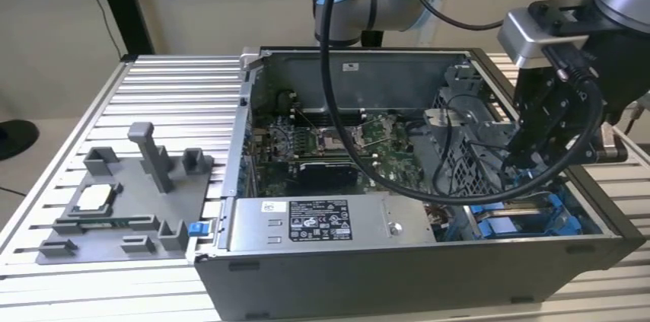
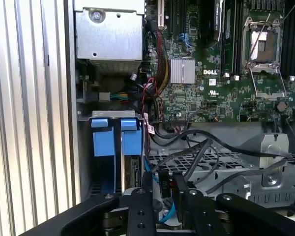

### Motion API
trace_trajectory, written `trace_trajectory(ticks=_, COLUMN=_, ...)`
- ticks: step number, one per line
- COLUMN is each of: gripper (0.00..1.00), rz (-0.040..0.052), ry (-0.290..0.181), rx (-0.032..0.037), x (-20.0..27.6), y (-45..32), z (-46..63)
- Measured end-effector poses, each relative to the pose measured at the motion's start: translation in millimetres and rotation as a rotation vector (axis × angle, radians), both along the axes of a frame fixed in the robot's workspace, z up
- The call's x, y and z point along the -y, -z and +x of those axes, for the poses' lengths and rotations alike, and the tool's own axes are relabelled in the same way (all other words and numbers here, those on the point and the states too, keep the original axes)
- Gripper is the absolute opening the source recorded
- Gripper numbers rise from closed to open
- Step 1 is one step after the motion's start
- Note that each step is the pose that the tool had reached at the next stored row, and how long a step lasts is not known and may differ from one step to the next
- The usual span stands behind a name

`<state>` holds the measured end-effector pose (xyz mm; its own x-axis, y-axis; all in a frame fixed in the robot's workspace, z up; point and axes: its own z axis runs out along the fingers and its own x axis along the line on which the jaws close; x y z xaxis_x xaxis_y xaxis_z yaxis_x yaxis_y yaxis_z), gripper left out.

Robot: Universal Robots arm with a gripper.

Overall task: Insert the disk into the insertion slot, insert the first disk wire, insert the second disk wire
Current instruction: 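Insert the first disk wire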

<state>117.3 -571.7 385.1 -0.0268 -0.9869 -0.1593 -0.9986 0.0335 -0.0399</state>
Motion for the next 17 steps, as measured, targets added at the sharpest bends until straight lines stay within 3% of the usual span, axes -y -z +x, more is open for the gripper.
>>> trace_trajectory(ticks=3, gripper=1.0, rz=0.0178, ry=0.0, rx=0.0, x=0.0, y=0.7, z=-0.1)
trace_trajectory(ticks=5, gripper=1.0, rz=0.024, ry=0.0, rx=0.0, x=0.0, y=1.2, z=-0.1)
trace_trajectory(ticks=14, gripper=1.0, rz=0.0273, ry=0.0, rx=0.0, x=2.7, y=1.9, z=-0.1)
trace_trajectory(ticks=17, gripper=1.0, rz=0.0326, ry=0.0, rx=0.0, x=3.3, y=2.7, z=-0.1)
